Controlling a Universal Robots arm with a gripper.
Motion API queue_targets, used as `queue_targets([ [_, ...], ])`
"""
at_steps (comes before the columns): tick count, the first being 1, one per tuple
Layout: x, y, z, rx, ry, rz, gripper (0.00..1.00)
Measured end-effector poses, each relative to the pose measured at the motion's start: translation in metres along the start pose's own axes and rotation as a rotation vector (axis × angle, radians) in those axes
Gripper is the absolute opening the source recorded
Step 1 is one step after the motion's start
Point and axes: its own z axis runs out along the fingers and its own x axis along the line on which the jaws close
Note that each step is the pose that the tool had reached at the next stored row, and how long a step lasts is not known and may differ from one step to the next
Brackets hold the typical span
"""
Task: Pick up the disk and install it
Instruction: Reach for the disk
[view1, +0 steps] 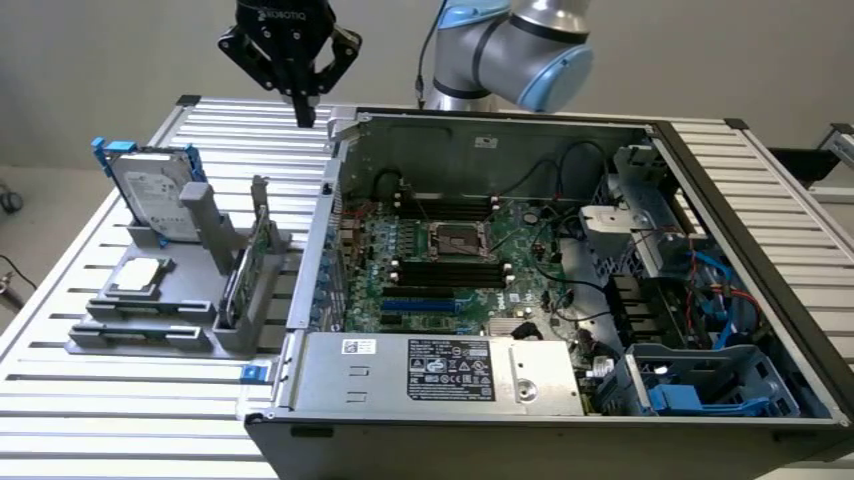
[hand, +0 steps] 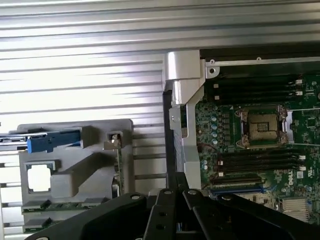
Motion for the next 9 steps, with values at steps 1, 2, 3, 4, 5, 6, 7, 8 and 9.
queue_targets([
  [1, 0.005, 0.0004, 0.0, 0.0, -0.0001, 0.0, 0.11],
  [2, 0.009, 0.0008, -0.0001, 0.0, 0.0, 0.0, 0.11],
  [3, 0.014, 0.0012, -0.0001, -0.0001, -0.0001, 0.0, 0.11],
  [4, 0.019, 0.0016, -0.0002, 0.0, 0.0, 0.0, 0.11],
  [5, 0.023, 0.002, -0.0002, -0.0001, -0.0001, 0.0, 0.11],
  [6, 0.028, 0.0024, -0.0003, 0.0, 0.0, 0.0, 0.11],
  [7, 0.032, 0.0028, -0.0003, 0.0, 0.0, 0.0, 0.11],
  [8, 0.037, 0.0033, -0.0003, 0.0, -0.0001, 0.0, 0.11],
  [9, 0.042, 0.0037, -0.0003, -0.0001, -0.0001, 0.0, 0.11],
])
